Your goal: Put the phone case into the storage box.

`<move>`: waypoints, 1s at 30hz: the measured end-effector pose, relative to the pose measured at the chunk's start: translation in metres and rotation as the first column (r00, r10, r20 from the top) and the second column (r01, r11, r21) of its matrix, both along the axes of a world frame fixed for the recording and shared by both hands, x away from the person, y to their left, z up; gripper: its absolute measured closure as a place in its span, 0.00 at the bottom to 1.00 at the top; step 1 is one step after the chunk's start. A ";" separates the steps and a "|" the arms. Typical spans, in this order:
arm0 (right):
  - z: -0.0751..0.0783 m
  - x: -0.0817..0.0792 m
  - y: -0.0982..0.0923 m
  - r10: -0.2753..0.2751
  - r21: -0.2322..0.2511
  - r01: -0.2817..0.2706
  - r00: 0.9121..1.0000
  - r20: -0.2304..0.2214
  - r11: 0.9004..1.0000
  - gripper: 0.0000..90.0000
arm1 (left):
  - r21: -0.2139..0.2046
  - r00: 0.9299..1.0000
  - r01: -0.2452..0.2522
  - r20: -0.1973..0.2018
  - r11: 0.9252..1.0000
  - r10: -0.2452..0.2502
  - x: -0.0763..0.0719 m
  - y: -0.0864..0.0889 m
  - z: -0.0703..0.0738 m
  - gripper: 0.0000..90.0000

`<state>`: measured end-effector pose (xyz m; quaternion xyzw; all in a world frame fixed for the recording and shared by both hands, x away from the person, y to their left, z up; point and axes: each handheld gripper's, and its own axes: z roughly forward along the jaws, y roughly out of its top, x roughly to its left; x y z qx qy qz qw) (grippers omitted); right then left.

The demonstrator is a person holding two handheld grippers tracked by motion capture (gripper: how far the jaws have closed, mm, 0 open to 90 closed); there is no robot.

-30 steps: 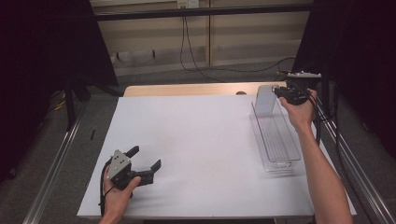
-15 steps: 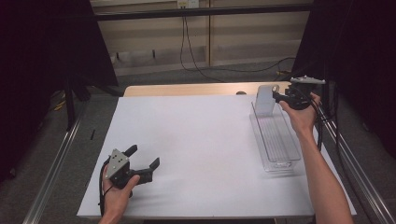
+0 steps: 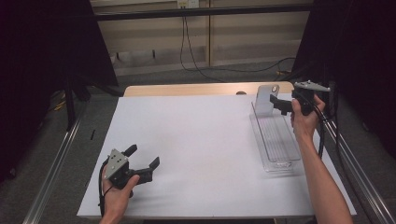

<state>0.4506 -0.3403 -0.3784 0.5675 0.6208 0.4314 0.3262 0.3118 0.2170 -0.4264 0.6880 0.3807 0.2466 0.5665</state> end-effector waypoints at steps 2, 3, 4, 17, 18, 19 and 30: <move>0.001 -0.003 -0.001 0.016 0.020 -0.017 1.000 0.027 1.000 0.10 | 0.003 1.000 0.001 0.007 1.000 -0.001 -0.003 0.001 0.002 0.04; 0.002 -0.005 0.000 0.011 0.014 -0.012 0.999 0.033 1.000 0.11 | 0.001 1.000 0.007 0.014 1.000 -0.007 -0.003 0.002 0.003 0.04; 0.002 -0.005 0.001 0.004 -0.001 -0.004 0.999 0.037 1.000 0.12 | 0.000 1.000 0.005 0.015 1.000 -0.005 -0.003 0.002 0.003 0.04; -0.002 -0.014 0.012 0.079 -0.037 -0.076 0.994 0.080 0.996 0.06 | -0.003 1.000 0.006 0.011 1.000 -0.006 -0.004 0.008 0.002 0.04; -0.002 -0.015 0.012 0.077 -0.028 -0.075 0.992 0.096 0.997 0.06 | -0.004 1.000 0.011 0.009 1.000 -0.011 -0.003 0.008 0.001 0.04; -0.001 -0.017 0.013 0.082 -0.023 -0.080 0.992 0.099 0.996 0.06 | -0.010 1.000 0.010 0.005 1.000 -0.010 -0.003 0.008 0.001 0.04; 0.000 -0.039 0.014 0.017 -0.026 -0.012 0.984 0.175 1.000 0.09 | -0.020 1.000 0.012 0.011 1.000 -0.012 -0.004 0.006 0.002 0.04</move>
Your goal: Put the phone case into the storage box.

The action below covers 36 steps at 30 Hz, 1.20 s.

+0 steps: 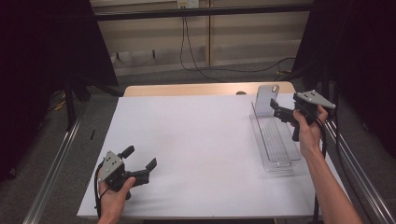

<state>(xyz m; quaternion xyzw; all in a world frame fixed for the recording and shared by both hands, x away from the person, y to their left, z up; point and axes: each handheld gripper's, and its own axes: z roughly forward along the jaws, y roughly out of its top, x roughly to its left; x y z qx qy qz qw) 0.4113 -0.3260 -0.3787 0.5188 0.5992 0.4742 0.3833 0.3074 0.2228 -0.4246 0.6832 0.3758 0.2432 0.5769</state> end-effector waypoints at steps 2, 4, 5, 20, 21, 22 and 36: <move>0.001 -0.005 -0.002 0.009 0.012 -0.009 1.000 0.008 1.000 0.06 | -0.002 1.000 -0.016 0.015 1.000 0.016 -0.002 0.000 0.001 0.04; 0.001 -0.011 -0.002 0.046 0.014 -0.046 0.999 0.011 0.999 0.03 | -0.010 1.000 -0.017 0.016 1.000 0.017 -0.003 0.001 0.003 0.04; 0.000 -0.014 -0.002 0.064 0.009 -0.064 0.998 -0.006 0.998 0.03 | -0.014 1.000 -0.013 0.013 1.000 0.013 -0.003 0.001 0.003 0.04; 0.007 -0.051 -0.003 0.065 0.028 -0.066 0.997 0.038 0.997 0.03 | -0.012 1.000 -0.014 0.026 1.000 0.014 -0.006 0.000 0.003 0.04; 0.006 -0.053 -0.003 0.059 0.023 -0.060 0.997 0.044 0.998 0.03 | -0.007 0.999 -0.012 0.029 1.000 0.013 -0.005 0.000 0.003 0.04; 0.005 -0.055 -0.002 0.054 0.022 -0.055 0.998 0.044 0.998 0.02 | -0.004 0.999 -0.009 0.030 1.000 0.009 -0.005 0.000 0.002 0.04; -0.006 -0.096 0.008 0.072 -0.016 -0.071 0.995 0.072 0.997 0.00 | 0.008 0.998 -0.065 0.014 0.998 0.065 -0.006 0.014 0.000 0.04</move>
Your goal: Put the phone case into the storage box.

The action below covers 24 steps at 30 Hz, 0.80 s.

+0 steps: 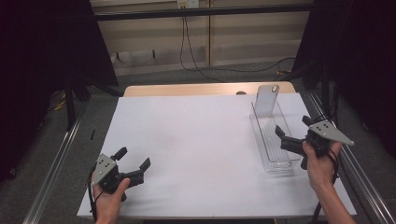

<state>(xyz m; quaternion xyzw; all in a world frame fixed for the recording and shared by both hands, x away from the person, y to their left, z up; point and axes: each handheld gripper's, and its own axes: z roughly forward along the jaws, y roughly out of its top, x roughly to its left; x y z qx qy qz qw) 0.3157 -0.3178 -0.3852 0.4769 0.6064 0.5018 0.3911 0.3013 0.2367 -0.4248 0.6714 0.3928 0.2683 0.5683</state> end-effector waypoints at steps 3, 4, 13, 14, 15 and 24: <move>-0.003 -0.007 0.003 -0.014 -0.027 0.014 1.000 -0.010 1.000 0.00 | 0.009 1.000 -0.004 -0.004 1.000 0.004 -0.001 0.001 -0.001 0.04; -0.003 -0.009 0.004 -0.013 -0.029 0.013 1.000 -0.006 0.999 0.00 | 0.003 1.000 -0.005 -0.007 1.000 0.005 -0.001 0.002 -0.001 0.04; -0.012 -0.032 0.006 -0.028 -0.002 0.028 1.000 0.000 1.000 0.00 | 0.031 0.999 -0.037 0.008 0.999 0.037 -0.013 0.009 -0.001 0.04; -0.013 -0.035 0.006 -0.026 -0.002 0.026 1.000 0.006 1.000 0.00 | 0.031 0.999 -0.039 0.005 0.999 0.038 -0.015 0.011 -0.001 0.04; -0.013 -0.038 0.006 -0.027 0.001 0.027 1.000 0.009 1.000 0.00 | 0.031 0.999 -0.041 0.002 0.999 0.041 -0.015 0.012 -0.001 0.04; -0.023 -0.056 0.003 -0.026 -0.015 0.026 1.000 -0.001 1.000 0.01 | 0.022 0.999 -0.045 -0.008 0.999 0.046 -0.017 0.015 -0.002 0.04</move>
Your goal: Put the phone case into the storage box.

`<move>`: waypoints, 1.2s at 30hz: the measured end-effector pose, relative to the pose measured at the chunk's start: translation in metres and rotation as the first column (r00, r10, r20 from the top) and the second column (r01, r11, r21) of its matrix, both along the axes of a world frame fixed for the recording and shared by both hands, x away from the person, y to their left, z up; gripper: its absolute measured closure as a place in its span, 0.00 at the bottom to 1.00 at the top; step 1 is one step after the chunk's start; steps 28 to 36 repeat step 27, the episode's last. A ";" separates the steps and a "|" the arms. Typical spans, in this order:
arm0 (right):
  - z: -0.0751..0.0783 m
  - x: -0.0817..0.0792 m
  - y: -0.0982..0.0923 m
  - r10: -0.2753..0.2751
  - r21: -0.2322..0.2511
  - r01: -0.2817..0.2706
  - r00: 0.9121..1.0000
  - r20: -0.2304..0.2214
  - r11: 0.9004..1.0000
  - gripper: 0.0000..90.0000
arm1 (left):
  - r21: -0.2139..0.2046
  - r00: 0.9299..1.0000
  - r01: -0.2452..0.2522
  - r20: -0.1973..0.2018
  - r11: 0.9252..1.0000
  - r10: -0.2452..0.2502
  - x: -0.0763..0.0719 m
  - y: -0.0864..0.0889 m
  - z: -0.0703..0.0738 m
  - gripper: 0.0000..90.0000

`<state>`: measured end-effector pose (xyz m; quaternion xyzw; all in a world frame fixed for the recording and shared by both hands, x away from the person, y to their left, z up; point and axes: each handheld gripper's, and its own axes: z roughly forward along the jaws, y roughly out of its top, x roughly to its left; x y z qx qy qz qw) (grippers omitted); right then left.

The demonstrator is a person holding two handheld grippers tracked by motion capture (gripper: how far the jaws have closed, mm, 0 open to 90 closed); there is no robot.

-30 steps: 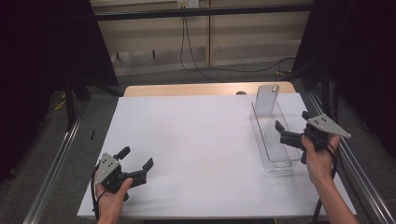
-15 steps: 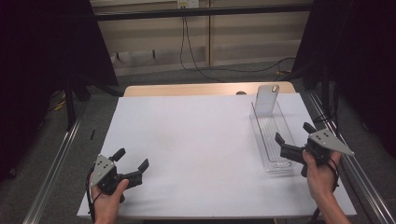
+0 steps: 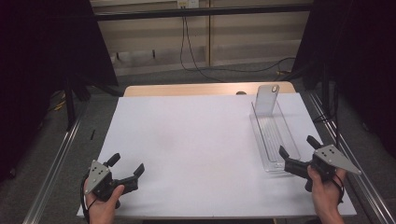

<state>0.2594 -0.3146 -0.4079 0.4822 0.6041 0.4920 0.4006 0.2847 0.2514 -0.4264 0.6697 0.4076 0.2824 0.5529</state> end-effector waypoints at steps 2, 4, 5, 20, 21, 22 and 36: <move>-0.002 -0.004 -0.002 -0.002 -0.009 0.002 1.000 -0.001 1.000 0.01 | 0.009 1.000 -0.006 -0.004 1.000 0.006 -0.001 -0.001 -0.001 0.04; -0.006 -0.011 -0.005 -0.021 -0.008 0.021 1.000 0.000 1.000 0.01 | 0.019 1.000 -0.006 -0.009 1.000 0.006 -0.002 -0.001 -0.002 0.04; -0.008 -0.014 -0.005 -0.035 -0.012 0.035 0.999 0.005 0.999 0.01 | 0.021 1.000 -0.012 -0.008 1.000 0.012 -0.003 -0.001 -0.002 0.04; -0.024 -0.040 -0.007 -0.070 -0.057 0.071 0.998 0.006 0.996 0.00 | -0.005 1.000 -0.018 0.012 1.000 0.018 -0.005 0.002 -0.002 0.05; -0.026 -0.042 -0.009 -0.077 -0.048 0.077 0.997 -0.006 0.996 0.00 | -0.007 1.000 -0.024 0.013 1.000 0.024 -0.005 0.001 -0.001 0.05; -0.027 -0.043 -0.011 -0.082 -0.028 0.082 0.996 -0.018 0.996 0.00 | 0.000 1.000 -0.020 0.022 1.000 0.020 -0.006 0.001 -0.001 0.05; -0.030 -0.040 -0.014 -0.104 -0.028 0.103 0.993 -0.047 0.994 0.00 | 0.019 1.000 -0.003 0.022 1.000 0.002 -0.006 -0.001 -0.002 0.06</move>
